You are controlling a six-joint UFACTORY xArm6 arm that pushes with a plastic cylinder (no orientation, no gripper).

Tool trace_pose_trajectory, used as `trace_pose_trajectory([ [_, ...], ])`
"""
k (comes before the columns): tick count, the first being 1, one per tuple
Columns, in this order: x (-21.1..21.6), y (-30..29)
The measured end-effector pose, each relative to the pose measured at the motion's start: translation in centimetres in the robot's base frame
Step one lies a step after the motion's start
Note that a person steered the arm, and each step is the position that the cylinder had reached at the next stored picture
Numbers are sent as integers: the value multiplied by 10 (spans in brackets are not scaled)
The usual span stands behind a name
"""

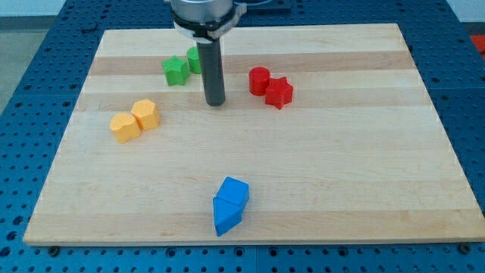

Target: Move your arm towards top of the green star

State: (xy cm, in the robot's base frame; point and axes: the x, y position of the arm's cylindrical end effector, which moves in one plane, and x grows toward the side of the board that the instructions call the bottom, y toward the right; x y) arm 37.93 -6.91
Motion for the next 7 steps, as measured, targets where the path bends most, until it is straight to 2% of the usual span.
trace_pose_trajectory([
  [2, -11, -75],
  [4, -57, -141],
  [5, -106, -144],
  [7, -128, -133],
])
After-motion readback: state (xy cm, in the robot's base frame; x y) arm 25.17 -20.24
